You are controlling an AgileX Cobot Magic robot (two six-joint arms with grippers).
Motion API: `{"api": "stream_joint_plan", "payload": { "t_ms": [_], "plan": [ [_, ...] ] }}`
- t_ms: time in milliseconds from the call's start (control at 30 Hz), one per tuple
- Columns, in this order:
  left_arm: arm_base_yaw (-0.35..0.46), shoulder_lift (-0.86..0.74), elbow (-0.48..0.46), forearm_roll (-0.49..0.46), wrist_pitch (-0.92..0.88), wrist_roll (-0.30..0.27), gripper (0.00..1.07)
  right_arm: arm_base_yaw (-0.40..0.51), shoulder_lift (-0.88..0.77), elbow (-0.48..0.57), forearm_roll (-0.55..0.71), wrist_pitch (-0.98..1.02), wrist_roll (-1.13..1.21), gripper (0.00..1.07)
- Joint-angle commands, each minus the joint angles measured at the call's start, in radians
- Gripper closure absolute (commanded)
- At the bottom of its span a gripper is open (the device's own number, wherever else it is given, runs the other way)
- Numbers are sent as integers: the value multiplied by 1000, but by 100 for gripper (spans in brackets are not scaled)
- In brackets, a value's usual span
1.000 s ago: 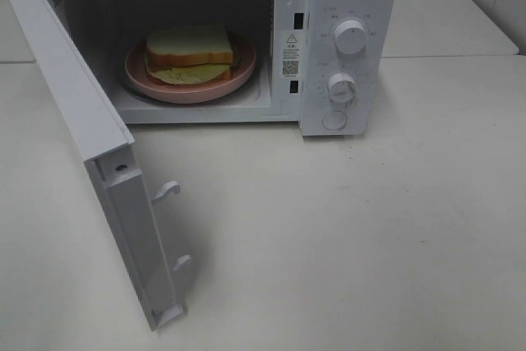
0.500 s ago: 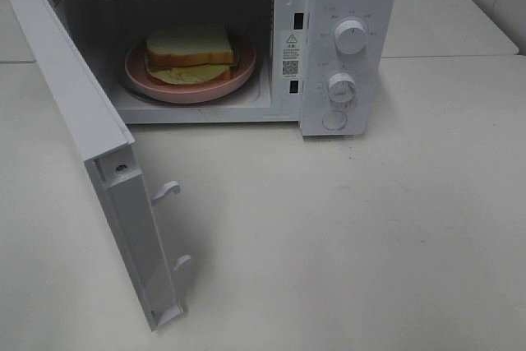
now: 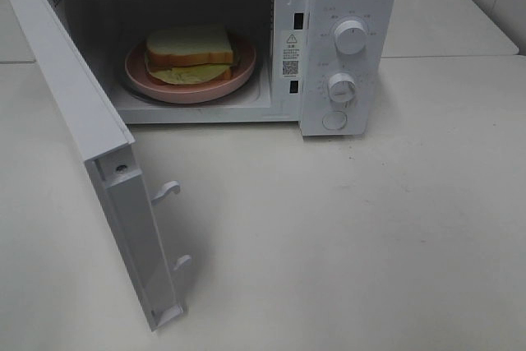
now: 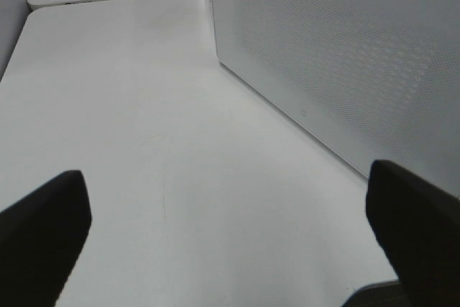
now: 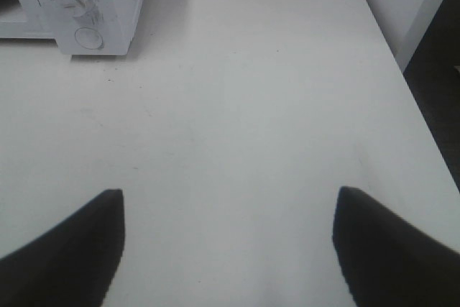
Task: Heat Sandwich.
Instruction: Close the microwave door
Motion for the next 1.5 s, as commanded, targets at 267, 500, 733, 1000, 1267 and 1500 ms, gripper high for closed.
{"api": "stream_joint_plan", "payload": {
  "t_ms": [267,500,733,1000,1267,1500],
  "plan": [
    [-4,-27,3,-5,-11,3,5,-8,-28,5,2,-10,-6,31],
    [-4,-27,3,-5,-11,3,5,-8,-28,5,2,-10,-6,31],
    [-4,-27,3,-5,-11,3,5,-8,-28,5,2,-10,-6,31],
    [-4,-27,3,-5,-11,3,5,-8,-28,5,2,-10,-6,31],
    [-4,-27,3,-29,-11,3,5,-8,-28,5,2,-10,-6,31],
    [-4,-23,3,-45,-12,0,5,-8,-28,5,-2,-10,1,31]
  ]
}}
